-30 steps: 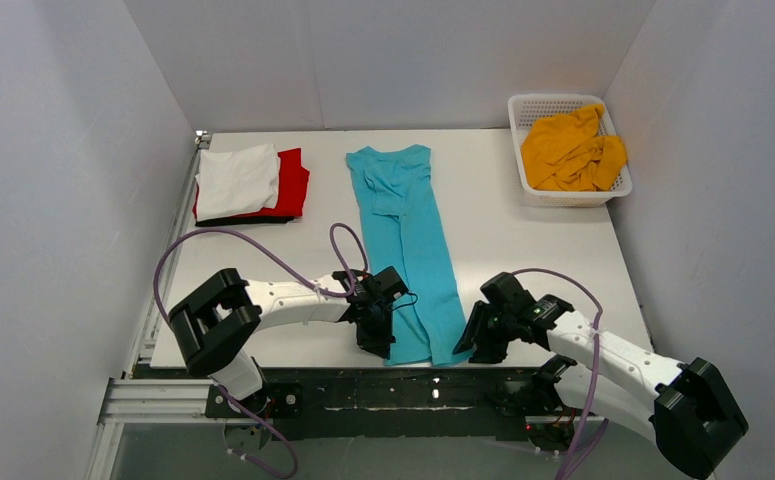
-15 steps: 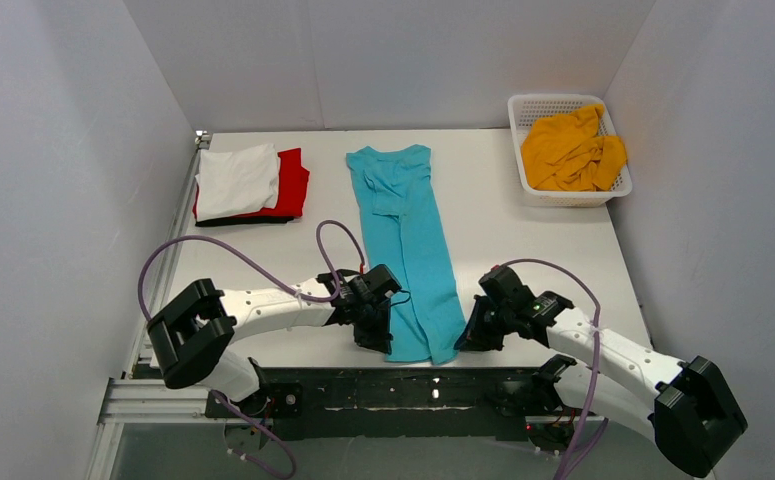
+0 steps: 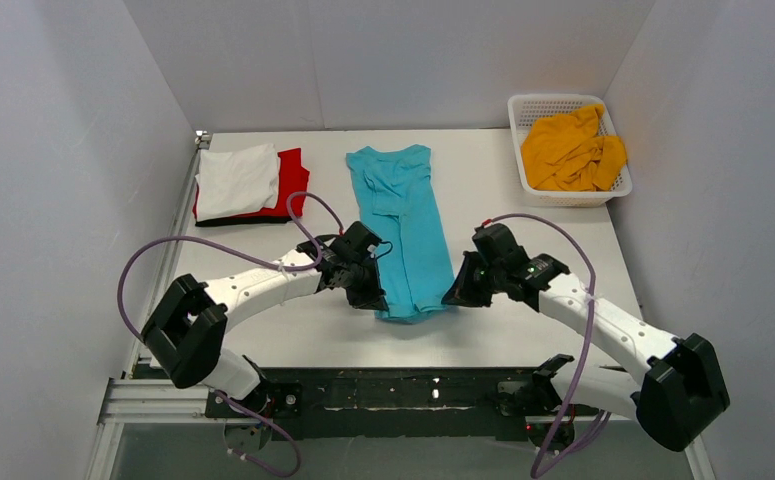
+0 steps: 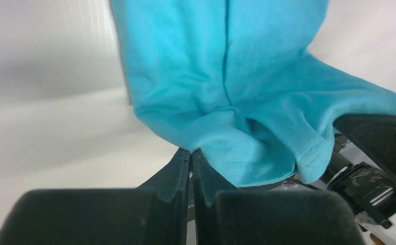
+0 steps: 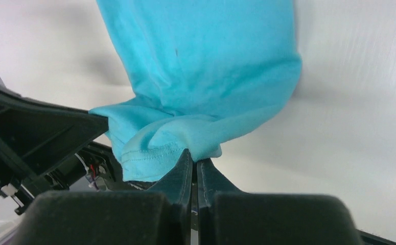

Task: Fold and stack the t-shirts
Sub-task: Grab the bottom of the folded rectangular tshirt with both arms, then fold the folded rectangular tshirt in 1/3 of the way

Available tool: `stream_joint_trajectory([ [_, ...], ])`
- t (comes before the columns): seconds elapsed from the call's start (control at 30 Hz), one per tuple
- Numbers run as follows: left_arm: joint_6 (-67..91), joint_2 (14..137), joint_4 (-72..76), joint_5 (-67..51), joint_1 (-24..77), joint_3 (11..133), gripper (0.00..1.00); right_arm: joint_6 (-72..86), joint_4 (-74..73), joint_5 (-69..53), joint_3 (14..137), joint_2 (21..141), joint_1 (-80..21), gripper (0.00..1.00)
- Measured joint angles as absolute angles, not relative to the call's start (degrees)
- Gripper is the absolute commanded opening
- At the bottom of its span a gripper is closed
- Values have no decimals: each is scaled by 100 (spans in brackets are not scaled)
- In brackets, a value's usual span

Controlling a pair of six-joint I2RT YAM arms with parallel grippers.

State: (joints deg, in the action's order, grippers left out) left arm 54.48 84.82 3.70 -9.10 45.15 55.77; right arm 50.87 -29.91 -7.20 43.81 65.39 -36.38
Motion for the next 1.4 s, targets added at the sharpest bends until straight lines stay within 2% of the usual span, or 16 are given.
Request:
stream_joint_trajectory([
  [0.23, 5247, 8875, 121, -746, 3852, 6383, 0, 4633, -3000, -482, 5865, 7787, -3214, 1],
  [0.7, 4768, 10617, -519, -331, 2995, 8324, 0, 4042, -3133, -513, 8014, 9983, -2536, 1],
  [1.0, 4646, 11557, -836, -276, 2711, 9098, 0, 3896, -3245, -788, 8851, 11115, -2410, 1],
  [1.03, 4646, 11629, -851, -255, 2705, 9146, 4, 3889, -3247, -808, 8914, 11236, -2405, 2],
  [1.13, 4641, 11872, -952, -174, 2674, 9336, 26, 3885, -3341, -803, 9196, 11605, -2388, 21],
  [1.17, 4633, 11963, -980, -150, 2672, 9439, 32, 3892, -3376, -794, 9327, 11732, -2381, 30],
  [1.23, 4617, 12132, -998, -117, 2657, 9629, 41, 3887, -3420, -788, 9559, 11942, -2359, 57],
  [1.3, 4591, 12186, -1024, -95, 2630, 9745, 50, 3909, -3430, -805, 9717, 12055, -2329, 71],
  [1.33, 4582, 12193, -1079, -82, 2604, 9843, 69, 3863, -3487, -819, 9854, 12121, -2318, 75],
  [1.37, 4556, 12195, -1116, -78, 2589, 9933, 94, 3879, -3511, -829, 9966, 12160, -2296, 77],
  [1.4, 4508, 12195, -1170, -71, 2563, 10071, 98, 3844, -3592, -836, 10151, 12219, -2283, 79],
])
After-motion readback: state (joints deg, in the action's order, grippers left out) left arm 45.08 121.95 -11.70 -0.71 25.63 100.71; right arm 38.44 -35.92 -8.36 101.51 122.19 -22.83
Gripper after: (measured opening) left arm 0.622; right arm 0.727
